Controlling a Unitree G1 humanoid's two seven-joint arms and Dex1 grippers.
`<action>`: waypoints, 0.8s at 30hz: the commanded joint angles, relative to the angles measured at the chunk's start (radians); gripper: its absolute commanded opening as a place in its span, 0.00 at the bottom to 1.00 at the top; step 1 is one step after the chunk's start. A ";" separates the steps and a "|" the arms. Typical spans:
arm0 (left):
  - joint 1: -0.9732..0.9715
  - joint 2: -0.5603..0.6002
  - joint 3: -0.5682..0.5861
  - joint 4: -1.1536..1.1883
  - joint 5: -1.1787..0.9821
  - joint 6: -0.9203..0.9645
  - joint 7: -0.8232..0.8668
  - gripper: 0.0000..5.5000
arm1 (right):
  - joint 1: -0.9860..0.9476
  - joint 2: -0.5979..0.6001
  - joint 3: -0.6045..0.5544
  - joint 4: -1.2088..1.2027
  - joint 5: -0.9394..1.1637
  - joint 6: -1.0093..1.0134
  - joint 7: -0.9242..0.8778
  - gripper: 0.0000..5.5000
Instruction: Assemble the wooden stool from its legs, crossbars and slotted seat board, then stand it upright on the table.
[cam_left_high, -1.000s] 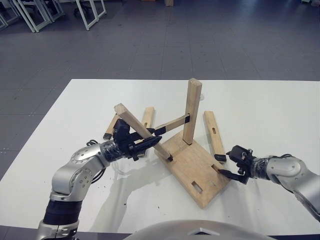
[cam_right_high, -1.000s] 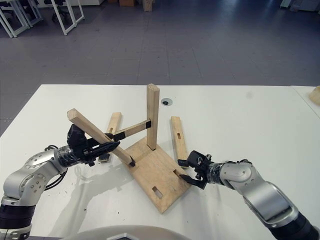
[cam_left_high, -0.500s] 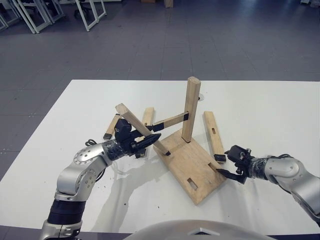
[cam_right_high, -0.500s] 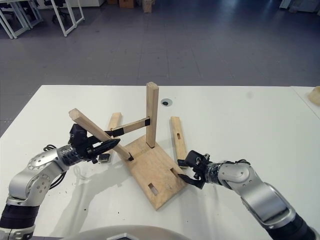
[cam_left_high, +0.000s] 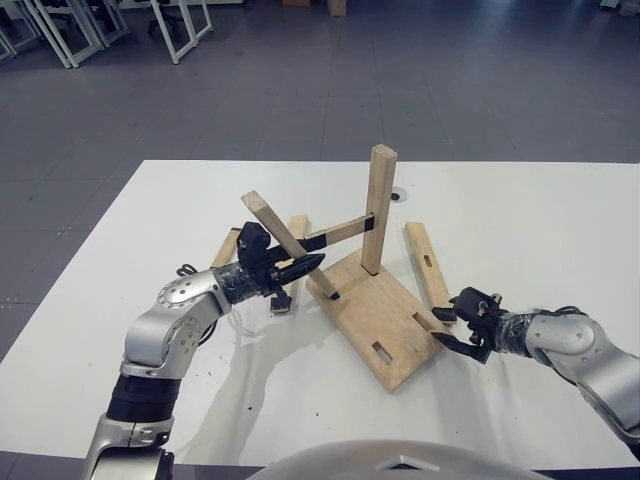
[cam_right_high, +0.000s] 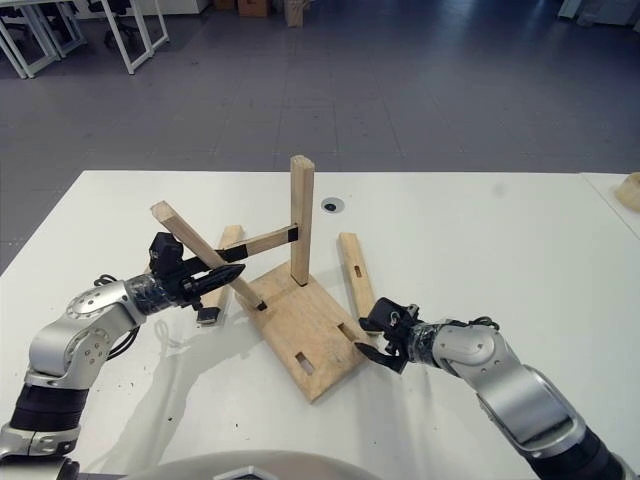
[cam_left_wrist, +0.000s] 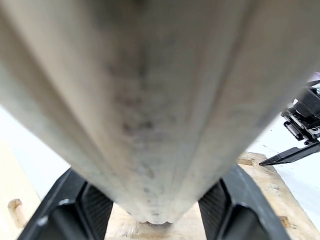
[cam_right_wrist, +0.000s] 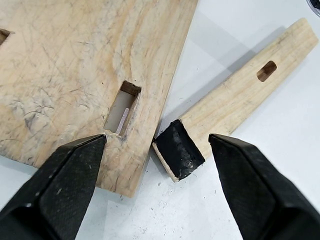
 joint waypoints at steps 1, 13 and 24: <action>0.004 -0.021 0.011 0.034 -0.001 0.066 0.037 0.37 | -0.011 0.011 0.020 0.013 -0.016 0.015 0.006 0.69; -0.027 0.028 -0.057 0.020 0.055 0.093 -0.023 0.37 | -0.013 0.029 0.025 0.007 -0.033 0.017 0.007 0.69; -0.041 0.080 -0.140 0.139 0.195 0.032 -0.017 0.37 | -0.049 0.080 -0.027 -0.016 0.005 0.047 0.000 0.69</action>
